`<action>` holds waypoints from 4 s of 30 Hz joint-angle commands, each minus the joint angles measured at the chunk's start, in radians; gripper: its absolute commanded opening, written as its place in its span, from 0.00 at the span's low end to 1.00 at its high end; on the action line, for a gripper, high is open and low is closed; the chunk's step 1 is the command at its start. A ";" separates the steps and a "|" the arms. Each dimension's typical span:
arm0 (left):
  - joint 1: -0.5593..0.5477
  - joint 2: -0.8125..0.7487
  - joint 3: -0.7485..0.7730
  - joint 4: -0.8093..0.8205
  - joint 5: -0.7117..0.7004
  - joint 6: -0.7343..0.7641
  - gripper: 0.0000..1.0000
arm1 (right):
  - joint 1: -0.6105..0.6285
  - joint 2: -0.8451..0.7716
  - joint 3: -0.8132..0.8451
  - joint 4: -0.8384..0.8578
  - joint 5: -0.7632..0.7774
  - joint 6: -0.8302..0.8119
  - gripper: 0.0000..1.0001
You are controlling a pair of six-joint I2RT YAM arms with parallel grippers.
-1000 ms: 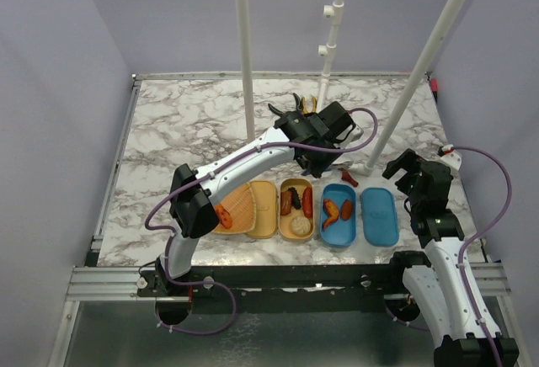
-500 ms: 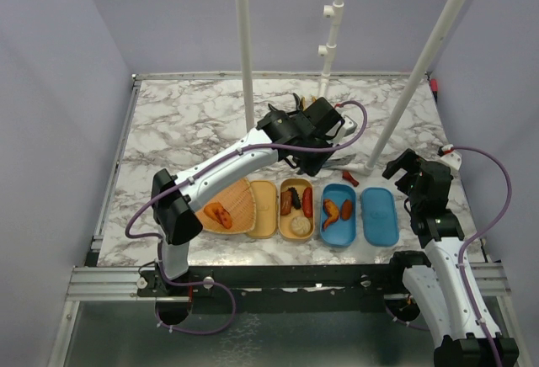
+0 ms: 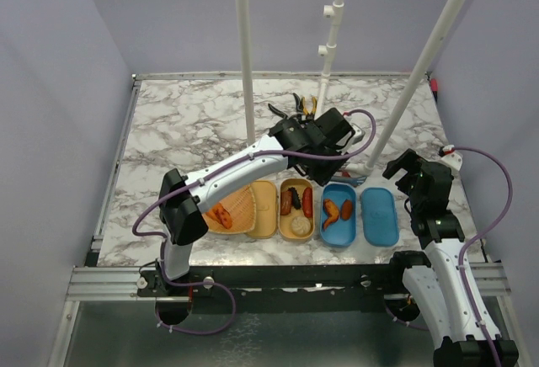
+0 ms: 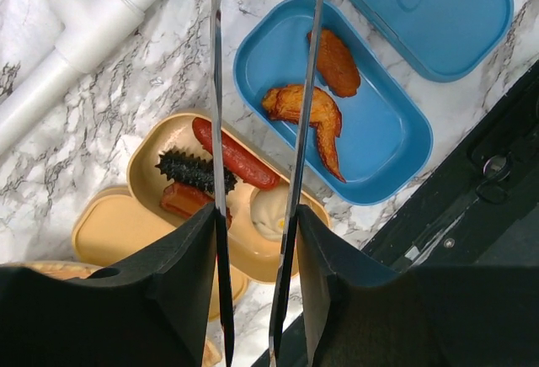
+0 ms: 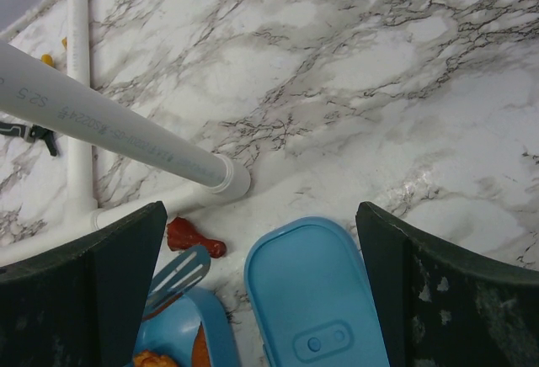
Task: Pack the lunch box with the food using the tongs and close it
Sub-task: Pick up the fake food at the center of the board, then place the fake food in the packing box.
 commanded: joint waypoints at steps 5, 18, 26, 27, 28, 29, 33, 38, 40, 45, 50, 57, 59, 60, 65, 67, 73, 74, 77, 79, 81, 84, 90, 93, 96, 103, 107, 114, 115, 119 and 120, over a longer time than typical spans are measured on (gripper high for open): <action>-0.054 0.050 0.008 0.022 -0.130 -0.037 0.44 | -0.003 -0.010 -0.018 0.017 -0.010 -0.017 1.00; -0.091 0.079 0.050 0.009 -0.194 -0.034 0.45 | -0.003 -0.009 -0.019 0.018 -0.011 -0.018 1.00; -0.096 0.149 0.197 -0.066 -0.172 -0.051 0.44 | -0.003 -0.010 -0.018 0.018 -0.013 -0.019 1.00; -0.095 0.164 0.233 -0.105 -0.172 -0.059 0.44 | -0.003 -0.011 -0.019 0.017 -0.013 -0.018 1.00; -0.096 0.178 0.262 -0.131 -0.177 -0.068 0.44 | -0.003 -0.012 -0.019 0.017 -0.013 -0.018 1.00; -0.096 0.187 0.288 -0.156 -0.186 -0.075 0.44 | -0.003 -0.014 -0.019 0.017 -0.010 -0.018 1.00; -0.096 0.205 0.318 -0.202 -0.208 -0.086 0.44 | -0.003 -0.017 -0.020 0.017 -0.004 -0.017 1.00; -0.094 0.227 0.351 -0.197 -0.181 -0.088 0.43 | -0.003 -0.022 -0.020 0.017 -0.004 -0.016 1.00; -0.094 0.243 0.380 -0.203 -0.173 -0.089 0.43 | -0.003 -0.025 -0.020 0.015 -0.003 -0.017 1.00; -0.090 0.277 0.442 -0.215 -0.146 -0.106 0.43 | -0.003 -0.033 -0.022 0.013 0.005 -0.016 1.00; -0.081 0.288 0.455 -0.216 -0.147 -0.115 0.42 | -0.003 -0.035 -0.022 0.013 0.005 -0.016 1.00; -0.070 0.316 0.462 -0.237 -0.179 -0.116 0.42 | -0.003 -0.036 -0.022 0.012 0.010 -0.015 1.00; -0.070 0.323 0.469 -0.239 -0.180 -0.115 0.42 | -0.003 -0.035 -0.022 0.012 0.010 -0.015 1.00; -0.070 0.327 0.474 -0.238 -0.177 -0.114 0.42 | -0.003 -0.034 -0.022 0.012 0.011 -0.015 1.00; -0.070 0.340 0.489 -0.225 -0.161 -0.114 0.39 | -0.003 -0.035 -0.022 0.012 0.014 -0.014 1.00; -0.070 0.338 0.490 -0.225 -0.168 -0.114 0.37 | -0.003 -0.033 -0.022 0.013 0.015 -0.013 1.00; -0.069 0.314 0.490 -0.216 -0.197 -0.114 0.31 | -0.003 -0.033 -0.022 0.014 0.013 -0.014 1.00; -0.067 0.306 0.490 -0.211 -0.199 -0.114 0.31 | -0.003 -0.033 -0.022 0.012 0.014 -0.013 1.00; -0.065 0.278 0.483 -0.195 -0.198 -0.113 0.30 | -0.003 -0.034 -0.020 0.010 0.013 -0.014 1.00; -0.063 0.254 0.464 -0.179 -0.203 -0.112 0.29 | -0.003 -0.034 -0.020 0.010 0.013 -0.014 1.00; -0.061 0.227 0.435 -0.157 -0.207 -0.112 0.29 | -0.003 -0.036 -0.020 0.010 0.013 -0.013 1.00; -0.059 0.185 0.391 -0.127 -0.215 -0.114 0.29 | -0.003 -0.037 -0.020 0.009 0.012 -0.014 1.00; -0.059 0.110 0.305 -0.064 -0.192 -0.116 0.29 | -0.003 -0.039 -0.020 0.006 0.016 -0.014 1.00; -0.059 0.077 0.273 -0.049 -0.176 -0.113 0.28 | -0.003 -0.042 -0.020 0.005 0.019 -0.013 1.00; -0.059 0.041 0.237 -0.047 -0.164 -0.101 0.29 | -0.003 -0.046 -0.020 0.004 0.022 -0.013 1.00; -0.059 -0.074 0.104 -0.038 -0.094 -0.055 0.28 | -0.003 -0.049 -0.020 0.007 0.021 -0.014 1.00; -0.059 -0.137 0.029 -0.058 -0.026 -0.013 0.28 | -0.003 -0.045 -0.020 0.010 0.018 -0.015 1.00; -0.059 -0.223 -0.029 -0.062 0.023 -0.007 0.28 | -0.003 -0.020 -0.017 0.011 0.019 -0.015 1.00; -0.059 -0.230 -0.039 -0.058 0.031 -0.010 0.28 | -0.003 -0.019 -0.017 0.010 0.020 -0.014 1.00; -0.059 -0.247 -0.094 -0.031 0.040 -0.034 0.28 | -0.003 -0.019 -0.018 0.010 0.017 -0.015 1.00; -0.059 -0.248 -0.105 -0.023 0.035 -0.049 0.28 | -0.003 -0.019 -0.017 0.010 0.015 -0.015 1.00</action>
